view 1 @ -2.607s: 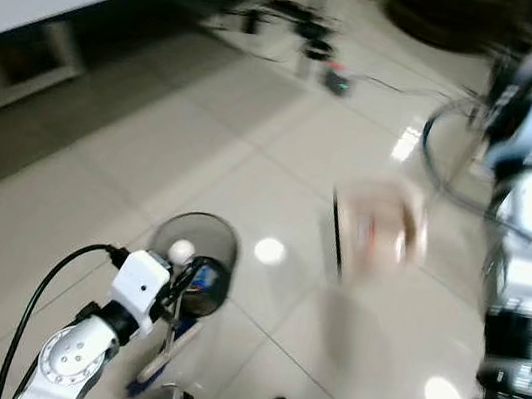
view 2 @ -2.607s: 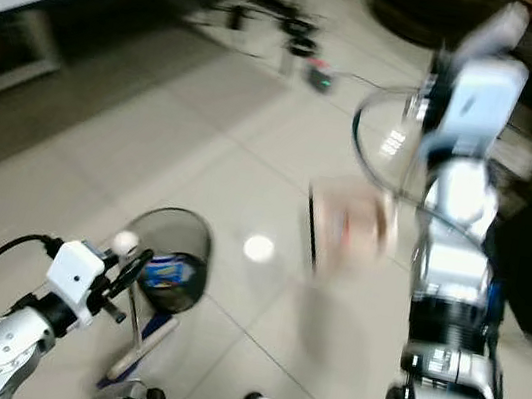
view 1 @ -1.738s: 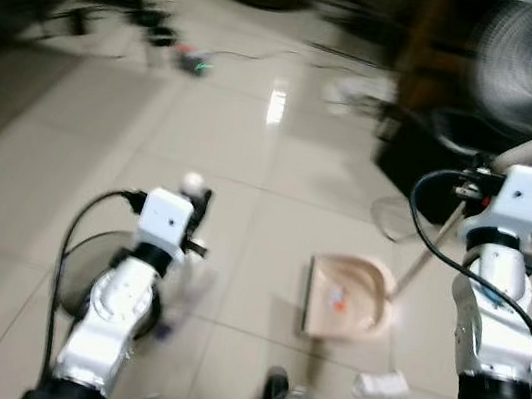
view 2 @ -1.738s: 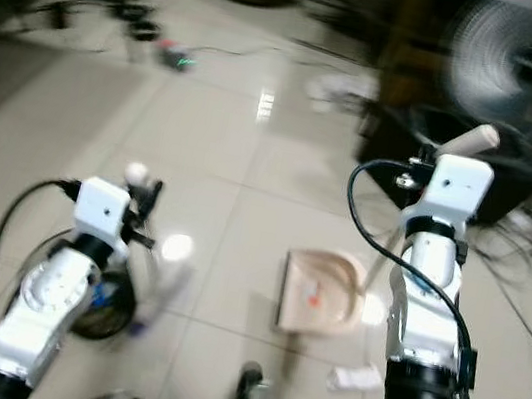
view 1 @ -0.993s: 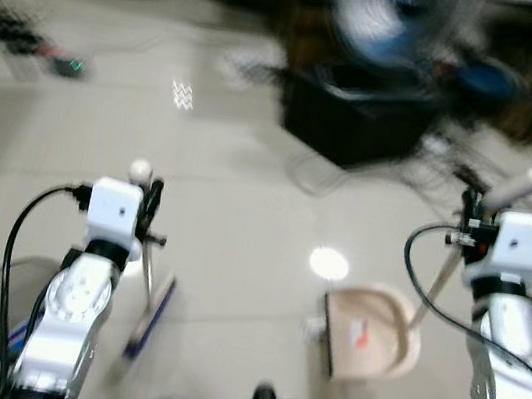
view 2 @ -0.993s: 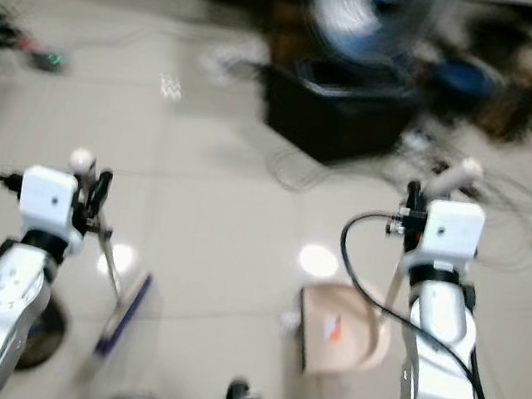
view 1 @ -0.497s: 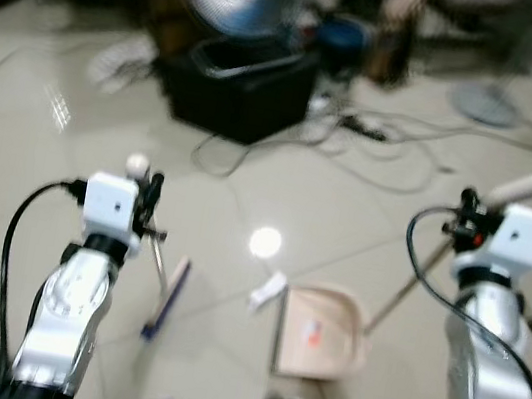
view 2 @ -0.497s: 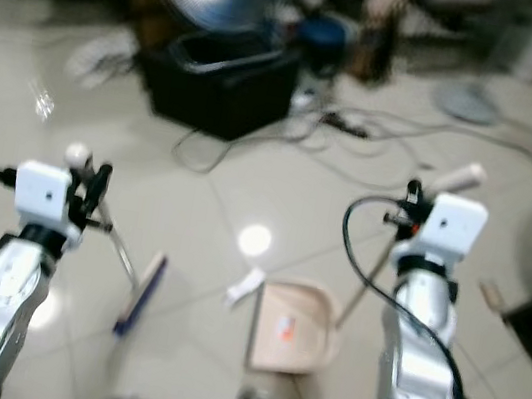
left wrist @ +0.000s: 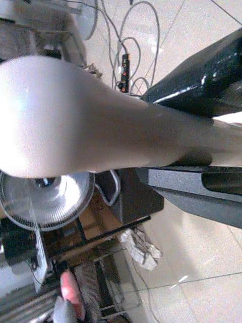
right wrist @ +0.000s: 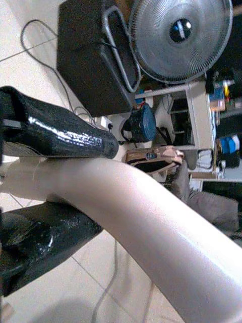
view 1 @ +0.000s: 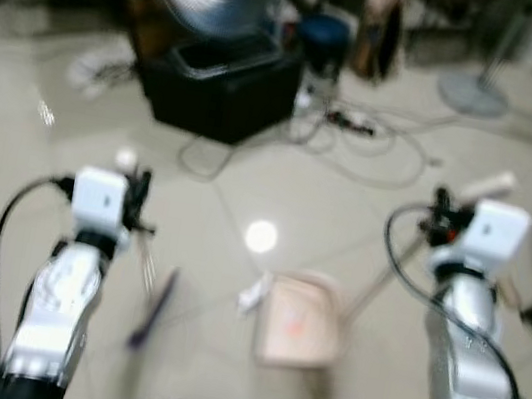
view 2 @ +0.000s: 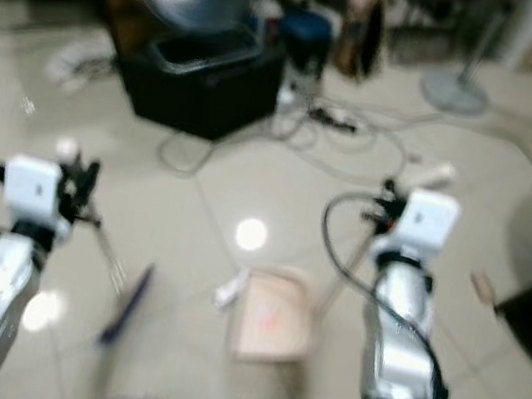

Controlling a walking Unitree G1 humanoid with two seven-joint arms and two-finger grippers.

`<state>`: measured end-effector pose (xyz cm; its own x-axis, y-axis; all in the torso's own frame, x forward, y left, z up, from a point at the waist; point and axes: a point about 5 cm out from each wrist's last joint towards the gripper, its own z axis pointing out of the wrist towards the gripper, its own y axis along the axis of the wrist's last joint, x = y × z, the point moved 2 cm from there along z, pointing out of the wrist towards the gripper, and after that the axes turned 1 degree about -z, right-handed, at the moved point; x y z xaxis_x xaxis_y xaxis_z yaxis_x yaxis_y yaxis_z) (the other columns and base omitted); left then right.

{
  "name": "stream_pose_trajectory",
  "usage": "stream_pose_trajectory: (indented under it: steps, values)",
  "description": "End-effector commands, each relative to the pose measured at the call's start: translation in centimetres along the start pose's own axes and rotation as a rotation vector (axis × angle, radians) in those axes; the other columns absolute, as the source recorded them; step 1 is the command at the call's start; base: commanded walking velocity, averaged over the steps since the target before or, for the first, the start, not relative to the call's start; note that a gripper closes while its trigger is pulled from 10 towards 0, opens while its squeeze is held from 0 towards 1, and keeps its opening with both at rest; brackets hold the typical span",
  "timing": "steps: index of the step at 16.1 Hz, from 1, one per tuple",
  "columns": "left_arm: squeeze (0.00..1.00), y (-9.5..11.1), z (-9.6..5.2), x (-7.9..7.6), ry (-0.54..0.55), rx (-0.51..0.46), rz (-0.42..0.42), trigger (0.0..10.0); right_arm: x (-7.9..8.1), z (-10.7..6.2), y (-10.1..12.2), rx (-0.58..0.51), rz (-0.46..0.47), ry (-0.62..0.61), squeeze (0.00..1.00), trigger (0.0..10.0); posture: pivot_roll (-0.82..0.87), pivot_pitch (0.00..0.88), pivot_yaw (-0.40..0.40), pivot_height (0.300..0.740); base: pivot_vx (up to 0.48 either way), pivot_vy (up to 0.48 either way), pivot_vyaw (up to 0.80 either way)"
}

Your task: Sweep floor

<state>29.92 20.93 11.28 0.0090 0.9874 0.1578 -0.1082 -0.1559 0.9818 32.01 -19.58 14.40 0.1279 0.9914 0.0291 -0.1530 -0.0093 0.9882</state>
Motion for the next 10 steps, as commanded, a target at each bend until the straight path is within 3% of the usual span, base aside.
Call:
stream_pose_trajectory:
  steps: [1, 8, 10]
  values:
    - [0.0, 1.3, 0.63, -0.57, -0.009, -0.068, -0.007, 10.0, -0.8, 0.19, 0.67, -0.036, -0.023, -0.019, 0.0, 10.0, -0.04, 0.148, 0.028, 0.74, 0.416, 0.0, 0.0]
    - [0.0, 1.14, 0.85, -0.81, -0.031, -0.073, -0.002, 10.0, -0.08, 0.06, -0.18, -0.006, 0.033, 0.003, 0.0, 10.0, -0.05, 0.133, 0.024, 0.74, 0.415, 0.0, 0.0]
    - [0.0, 1.24, 1.15, -0.71, -0.031, -0.077, -0.003, 10.0, -0.02, 0.15, 0.02, -0.012, 0.032, 0.005, 0.0, 10.0, -0.05, 0.139, 0.026, 0.74, 0.412, 0.0, -0.62]
